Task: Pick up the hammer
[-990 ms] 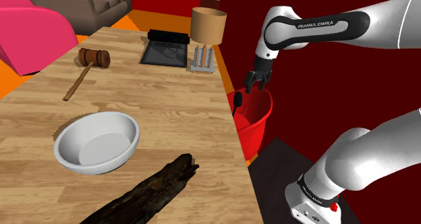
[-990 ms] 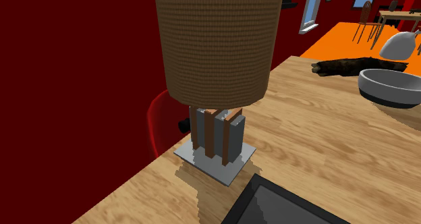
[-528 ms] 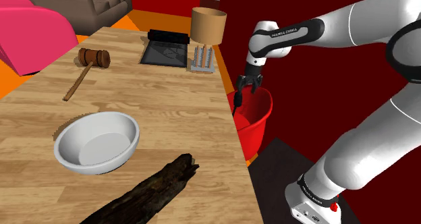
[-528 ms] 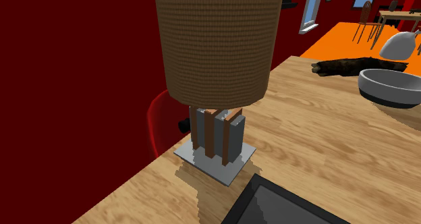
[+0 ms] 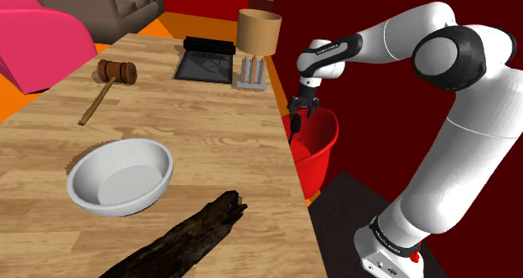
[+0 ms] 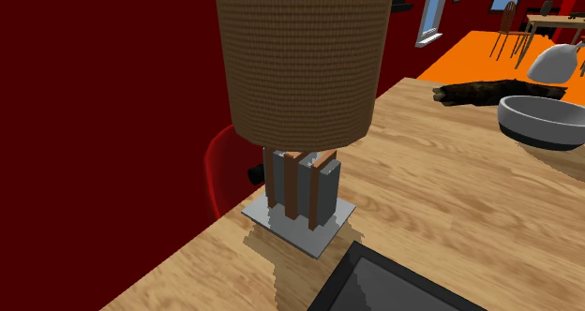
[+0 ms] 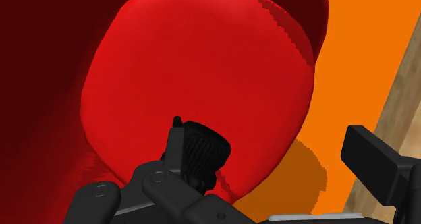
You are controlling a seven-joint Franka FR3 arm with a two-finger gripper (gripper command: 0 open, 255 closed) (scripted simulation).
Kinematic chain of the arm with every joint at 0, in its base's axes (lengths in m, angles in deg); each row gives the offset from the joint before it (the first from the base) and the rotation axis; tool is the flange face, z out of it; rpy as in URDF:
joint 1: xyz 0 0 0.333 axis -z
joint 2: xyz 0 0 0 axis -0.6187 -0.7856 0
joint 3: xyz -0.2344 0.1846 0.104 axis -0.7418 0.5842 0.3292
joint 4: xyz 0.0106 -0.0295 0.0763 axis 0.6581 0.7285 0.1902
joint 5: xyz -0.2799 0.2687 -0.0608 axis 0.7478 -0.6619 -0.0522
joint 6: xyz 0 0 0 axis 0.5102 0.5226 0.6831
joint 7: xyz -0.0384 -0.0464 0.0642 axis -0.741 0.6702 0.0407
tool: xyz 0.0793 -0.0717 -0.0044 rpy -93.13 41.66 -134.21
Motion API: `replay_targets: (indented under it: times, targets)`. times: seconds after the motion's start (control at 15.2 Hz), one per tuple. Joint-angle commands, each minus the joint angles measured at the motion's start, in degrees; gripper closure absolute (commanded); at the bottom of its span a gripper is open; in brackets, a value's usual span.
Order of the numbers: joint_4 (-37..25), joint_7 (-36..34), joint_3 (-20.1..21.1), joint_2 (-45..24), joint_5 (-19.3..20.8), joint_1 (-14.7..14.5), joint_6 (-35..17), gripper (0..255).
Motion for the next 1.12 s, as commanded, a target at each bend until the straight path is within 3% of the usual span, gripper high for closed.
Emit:
replay_targets:
  times: [0.0,0.26,0.92,0.99,1.06]
  targets:
    - [-2.88,-0.04,-0.43,-4.11,-1.33,0.99,-0.65,0]
    - [-9.93,-0.37,-0.9,-12.62,-3.98,3.27,-1.02,0]
    - [-9.42,0.71,-0.21,-16.58,-5.35,3.79,-5.32,0]
    - [-9.37,0.71,-0.22,-16.53,-5.34,3.79,-5.32,255]
    - [-9.42,0.73,-0.22,-16.55,-5.34,3.81,-5.28,255]
